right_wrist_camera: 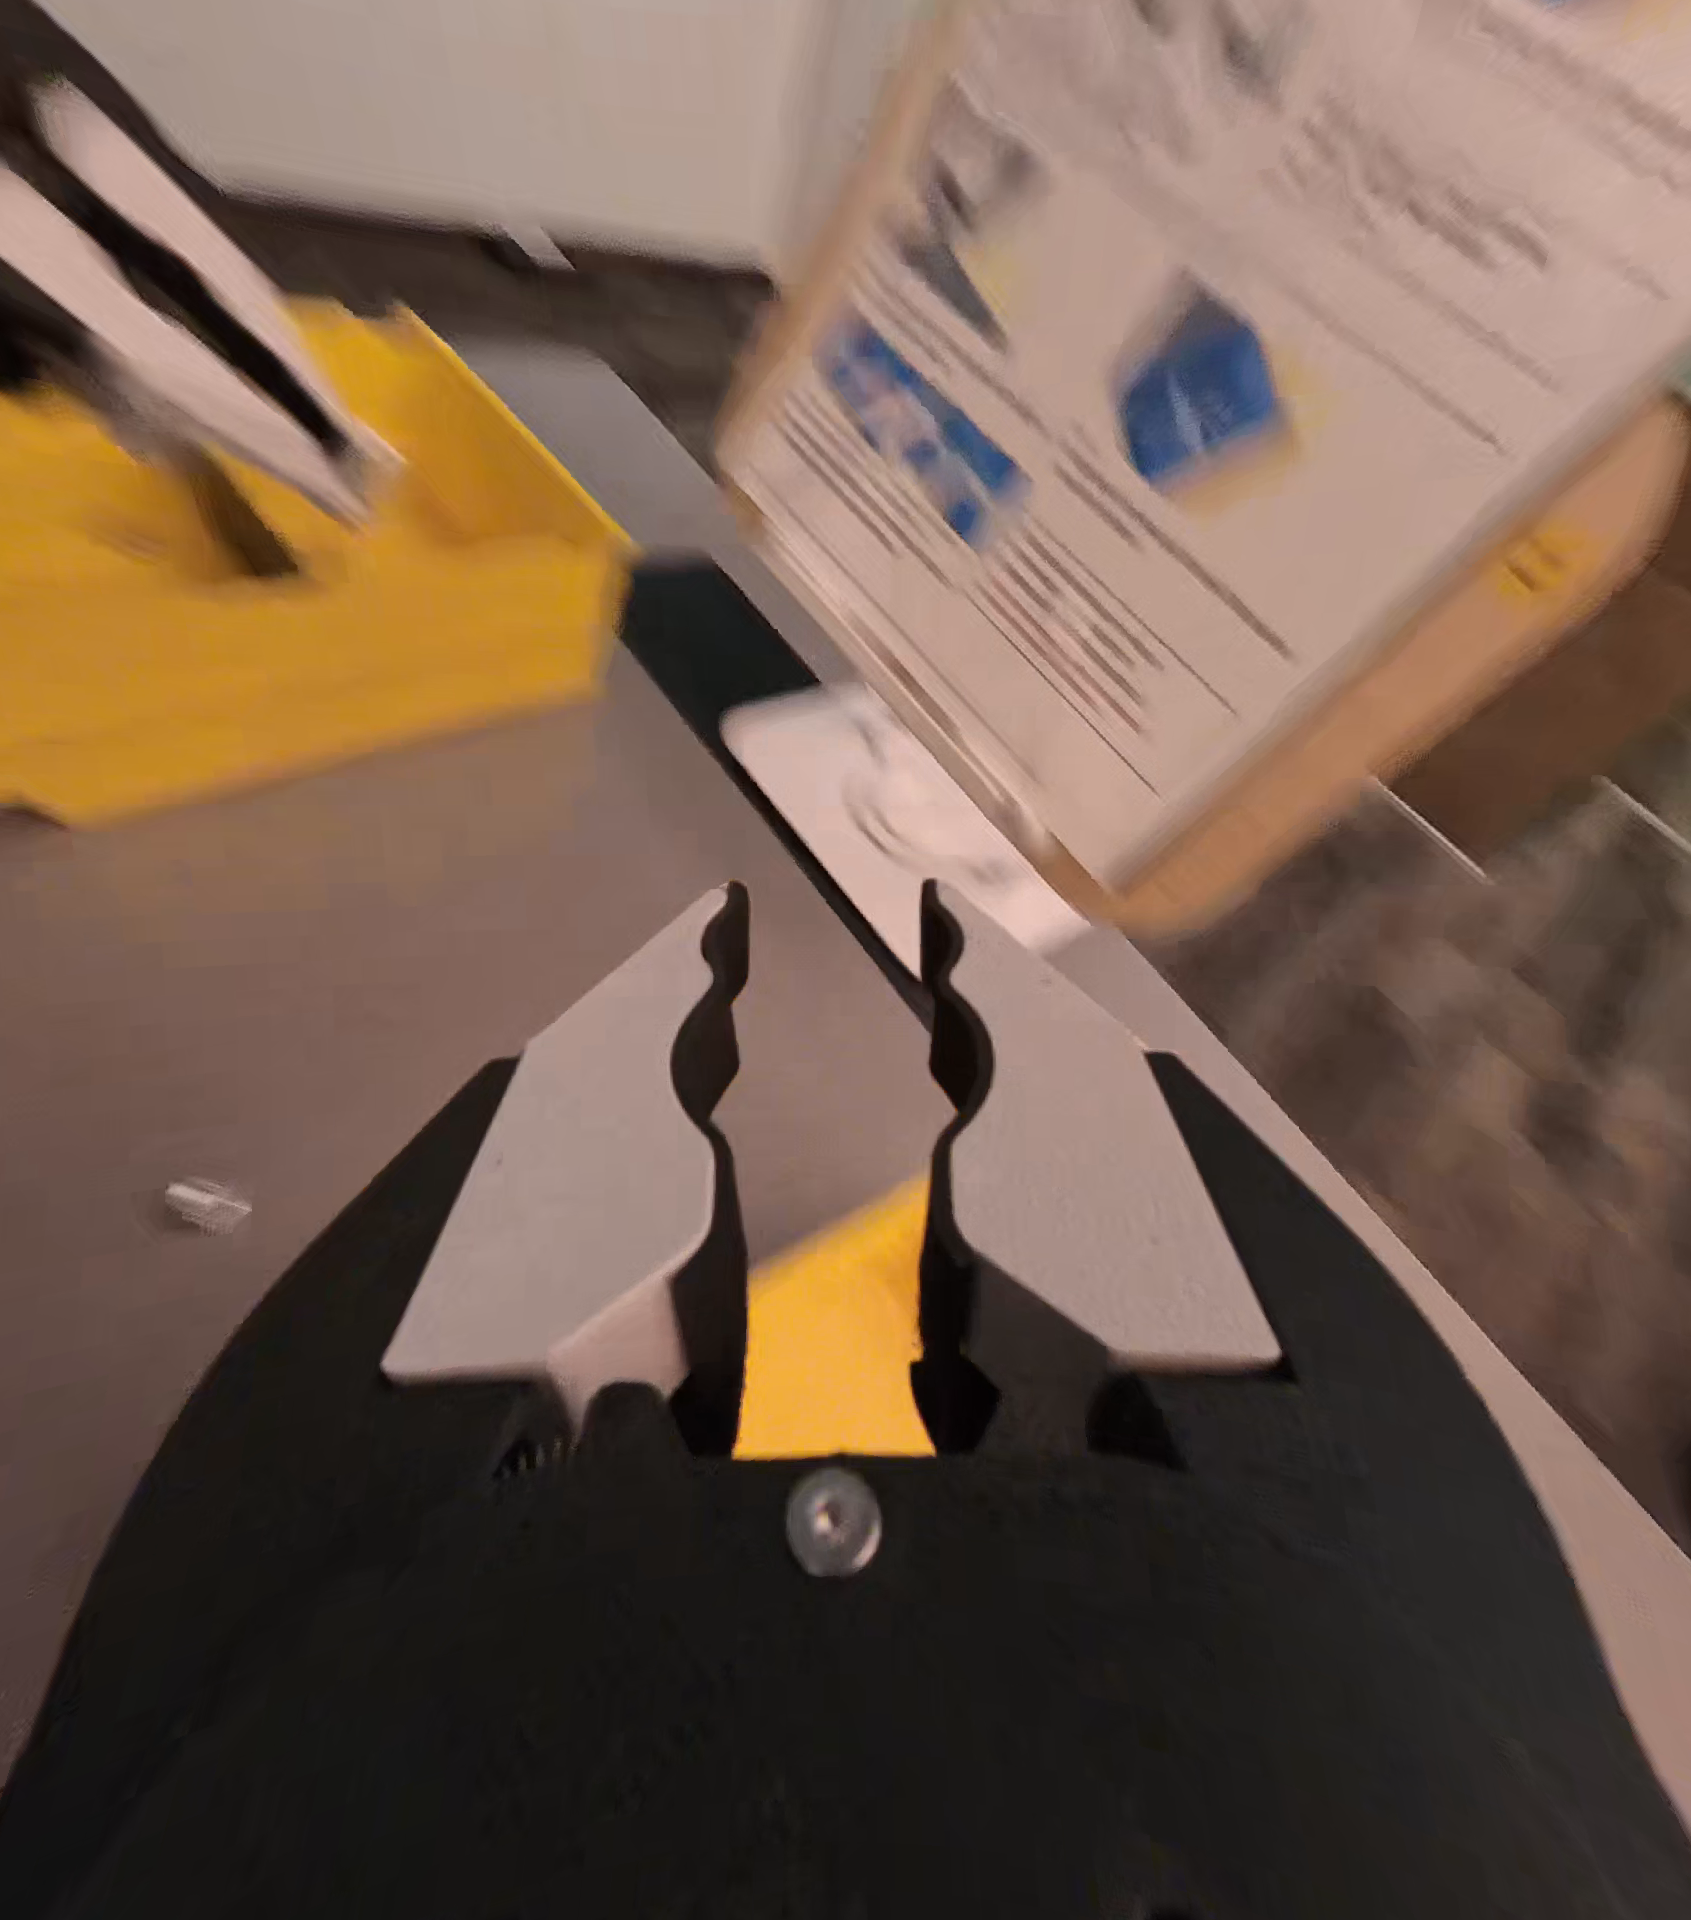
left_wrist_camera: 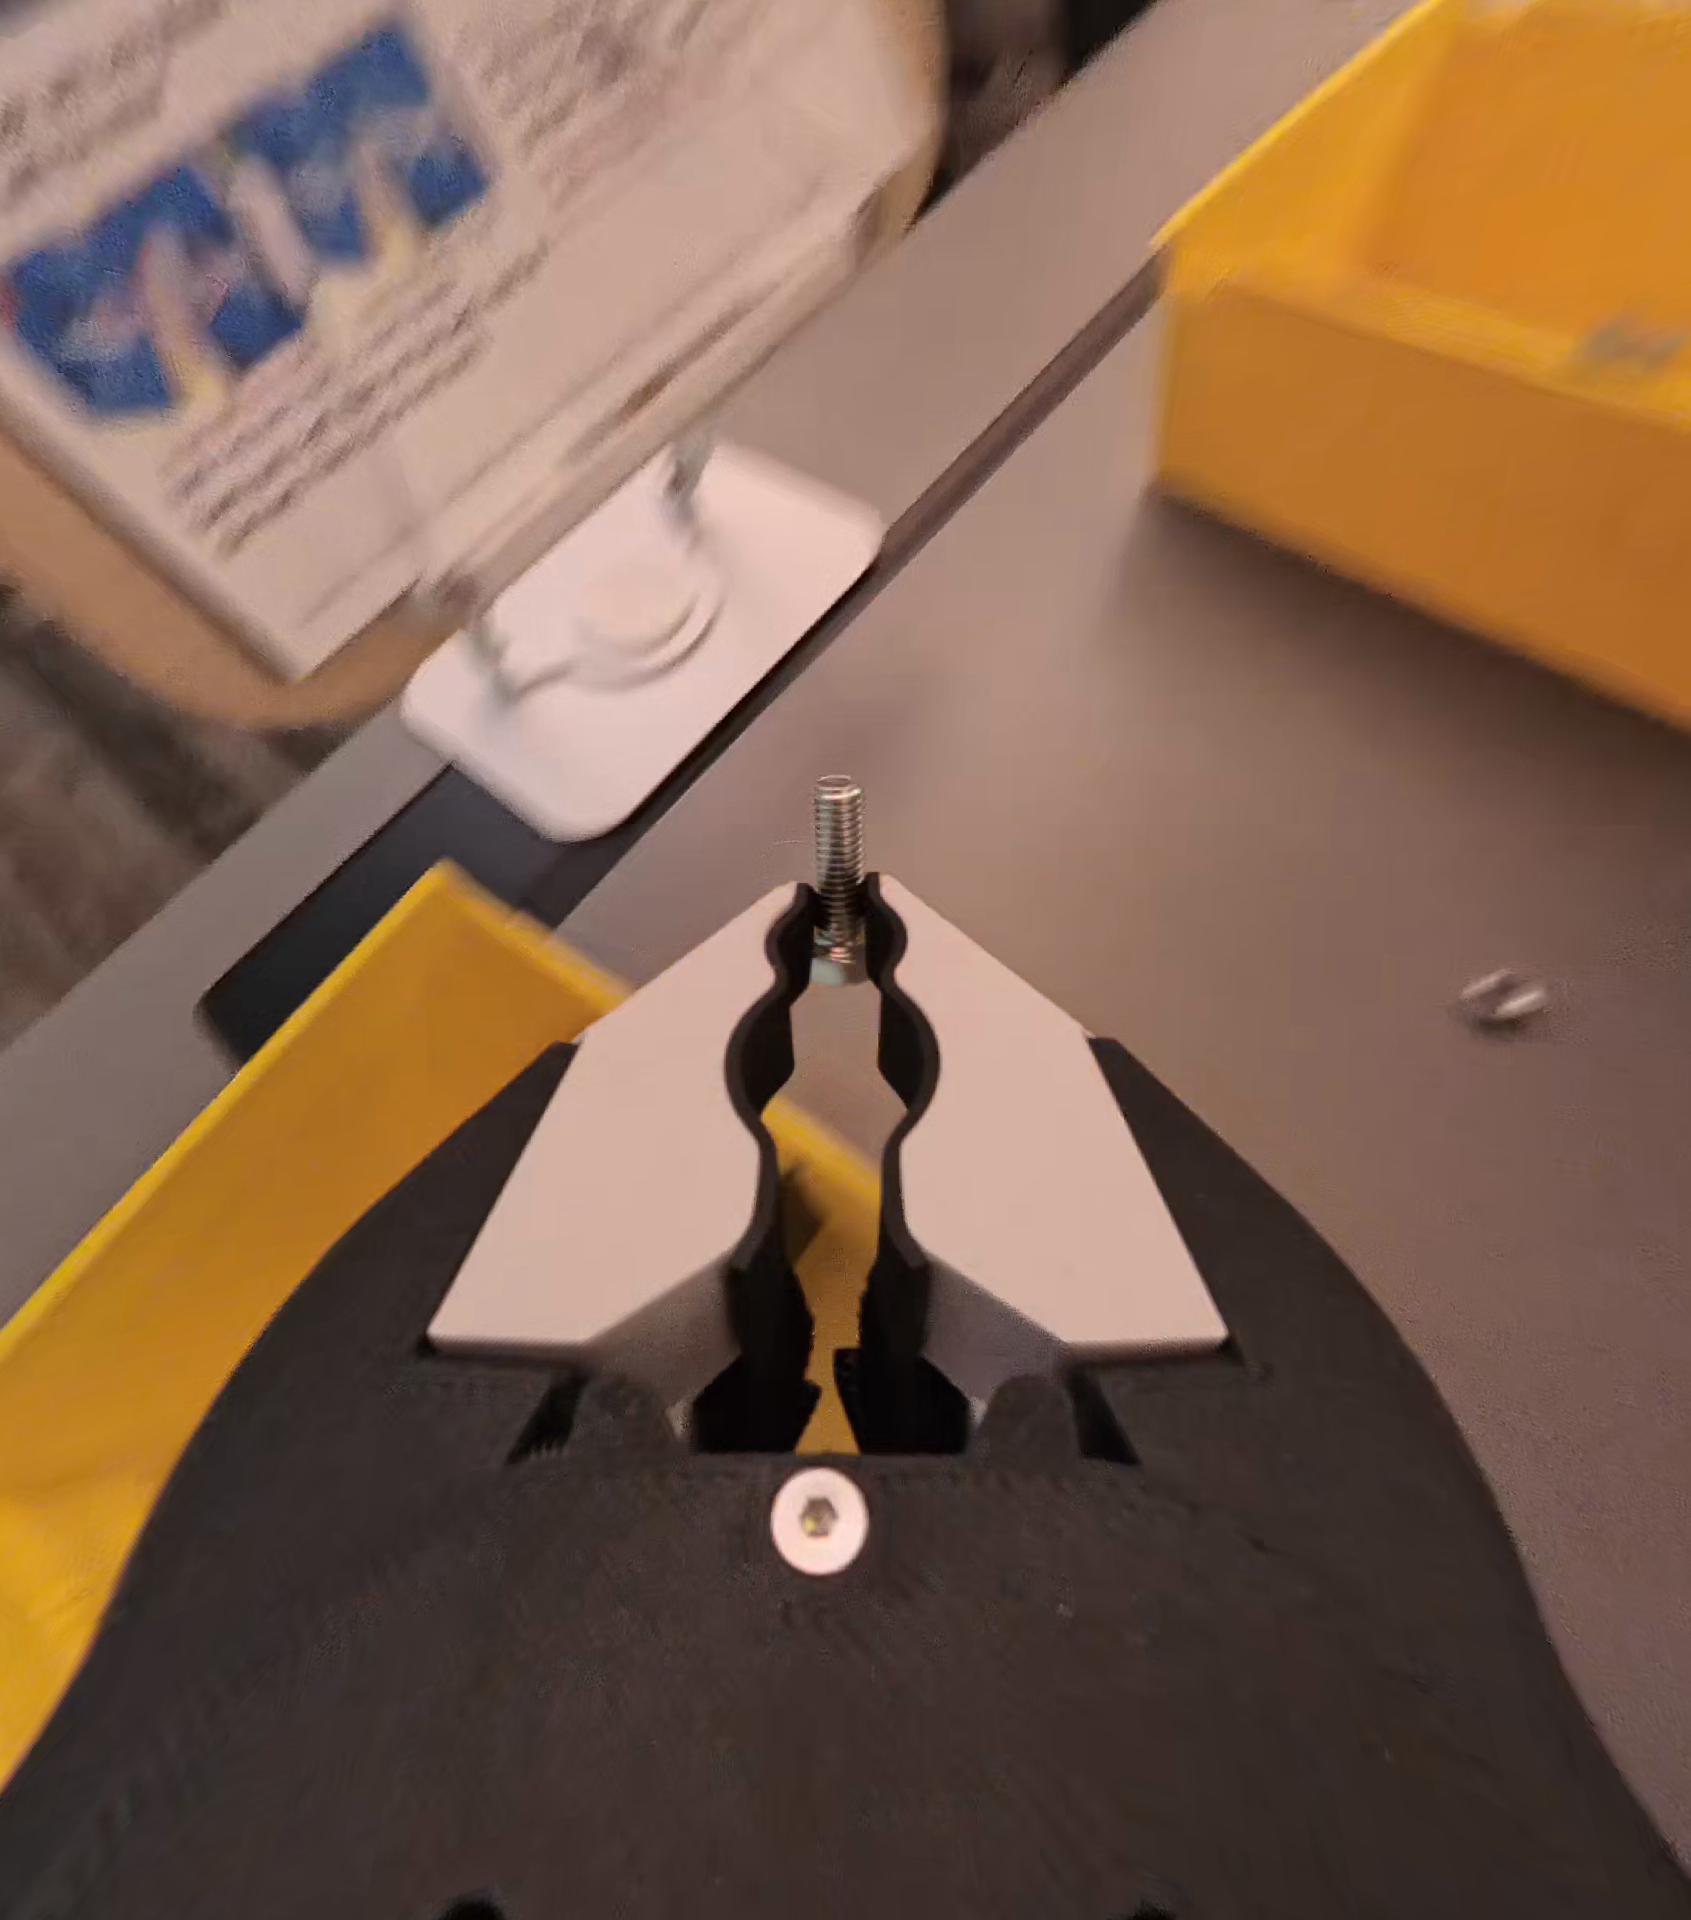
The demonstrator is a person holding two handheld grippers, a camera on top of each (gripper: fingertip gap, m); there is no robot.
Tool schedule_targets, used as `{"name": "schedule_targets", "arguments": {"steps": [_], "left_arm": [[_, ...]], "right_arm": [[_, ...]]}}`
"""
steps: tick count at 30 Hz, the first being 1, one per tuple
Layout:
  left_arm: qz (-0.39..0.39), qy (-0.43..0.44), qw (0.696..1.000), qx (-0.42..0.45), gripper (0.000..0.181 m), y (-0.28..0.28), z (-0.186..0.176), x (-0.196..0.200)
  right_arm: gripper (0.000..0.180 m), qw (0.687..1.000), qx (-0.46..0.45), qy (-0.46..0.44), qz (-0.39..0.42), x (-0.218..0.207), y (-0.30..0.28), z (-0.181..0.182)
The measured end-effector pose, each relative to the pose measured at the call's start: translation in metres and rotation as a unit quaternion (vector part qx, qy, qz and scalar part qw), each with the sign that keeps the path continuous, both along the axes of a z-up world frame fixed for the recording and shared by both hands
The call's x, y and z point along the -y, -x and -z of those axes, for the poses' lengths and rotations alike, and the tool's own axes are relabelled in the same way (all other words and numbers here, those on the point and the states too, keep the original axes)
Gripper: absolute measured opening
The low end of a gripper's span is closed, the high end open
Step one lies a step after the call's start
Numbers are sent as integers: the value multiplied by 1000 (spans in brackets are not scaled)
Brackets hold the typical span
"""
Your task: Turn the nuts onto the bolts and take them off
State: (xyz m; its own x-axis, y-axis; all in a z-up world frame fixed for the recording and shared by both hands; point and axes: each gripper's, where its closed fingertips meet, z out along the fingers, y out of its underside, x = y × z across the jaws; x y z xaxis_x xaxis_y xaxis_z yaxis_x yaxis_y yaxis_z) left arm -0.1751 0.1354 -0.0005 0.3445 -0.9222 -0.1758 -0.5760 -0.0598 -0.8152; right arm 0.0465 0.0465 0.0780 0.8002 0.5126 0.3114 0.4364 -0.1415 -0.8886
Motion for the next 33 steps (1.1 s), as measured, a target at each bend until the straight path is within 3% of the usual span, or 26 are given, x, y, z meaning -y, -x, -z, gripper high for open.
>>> {"name": "schedule_targets", "arguments": {"steps": [3, 5, 11, 20, 28, 31, 33], "left_arm": [[68, -9, 995, 79, 8, -45, -27, 56], [99, -13, 989, 109, 8, -67, -37, 82], [171, -29, 978, 118, 8, -99, -44, 124], [200, -14, 970, 138, 7, -104, -41, 138], [224, 7, 962, 156, 8, -100, -40, 141], [222, 40, 961, 163, 21, -98, -38, 138], [235, 59, 957, 161, 16, -99, -34, 142]], "right_arm": [[33, 980, -98, -9, -173, 26, 77, -20], [33, 970, -106, 13, -217, 34, 102, -14], [26, 962, -101, 49, -249, 36, 120, 2], [8, 948, -95, 103, -286, 46, 130, 19], [8, 938, -129, 138, -292, 45, 136, 20], [8, 928, -146, 153, -306, 48, 143, 21], [8, 928, -145, 155, -305, 47, 146, 22]]}}
